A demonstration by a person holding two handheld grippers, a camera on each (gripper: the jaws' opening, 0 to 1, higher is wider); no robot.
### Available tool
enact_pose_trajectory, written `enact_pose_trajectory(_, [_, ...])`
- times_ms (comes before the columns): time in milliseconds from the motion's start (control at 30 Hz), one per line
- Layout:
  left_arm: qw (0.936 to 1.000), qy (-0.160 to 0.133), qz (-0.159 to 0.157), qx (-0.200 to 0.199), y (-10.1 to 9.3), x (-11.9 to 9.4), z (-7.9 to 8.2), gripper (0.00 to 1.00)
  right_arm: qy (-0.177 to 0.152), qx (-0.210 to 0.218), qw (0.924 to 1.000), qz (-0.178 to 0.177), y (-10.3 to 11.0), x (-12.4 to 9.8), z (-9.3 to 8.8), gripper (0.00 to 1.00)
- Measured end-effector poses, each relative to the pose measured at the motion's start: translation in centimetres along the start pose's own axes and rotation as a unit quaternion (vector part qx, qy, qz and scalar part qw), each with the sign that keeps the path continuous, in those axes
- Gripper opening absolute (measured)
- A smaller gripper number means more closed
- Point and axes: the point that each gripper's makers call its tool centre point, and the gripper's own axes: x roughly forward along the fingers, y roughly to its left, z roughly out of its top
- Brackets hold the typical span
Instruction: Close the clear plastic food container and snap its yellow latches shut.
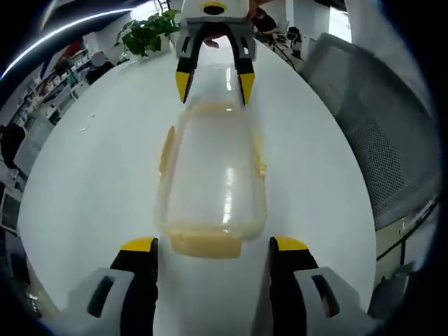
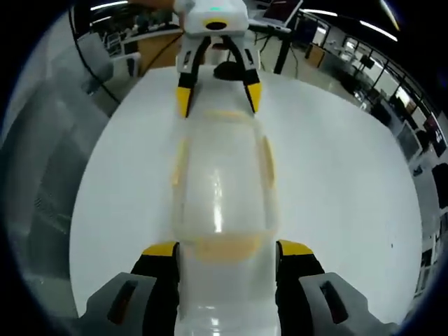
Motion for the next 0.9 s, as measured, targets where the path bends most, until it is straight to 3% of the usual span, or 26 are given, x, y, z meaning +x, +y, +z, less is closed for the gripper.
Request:
enact_pose_trajectory(367, [0.9999, -0.002, -0.016, 0.005, 0.3, 0.4, 0.3, 0.6, 0.011, 0.002, 0.9999, 0.011, 0.0, 0.4, -0.2, 0.48])
enact_pose_trajectory(500, [0.9997, -0.002, -0.026, 0.001, 0.3, 0.4, 0.3, 0.54, 0.018, 0.001, 0.9997, 0.017, 0.0, 0.6, -0.6, 0.49])
enact_pose_trajectory(900, [0.9995, -0.003, -0.032, -0.005, 0.4, 0.6, 0.3, 0.53, 0.036, 0.002, 0.999, 0.026, -0.1, 1.0, -1.0, 0.42])
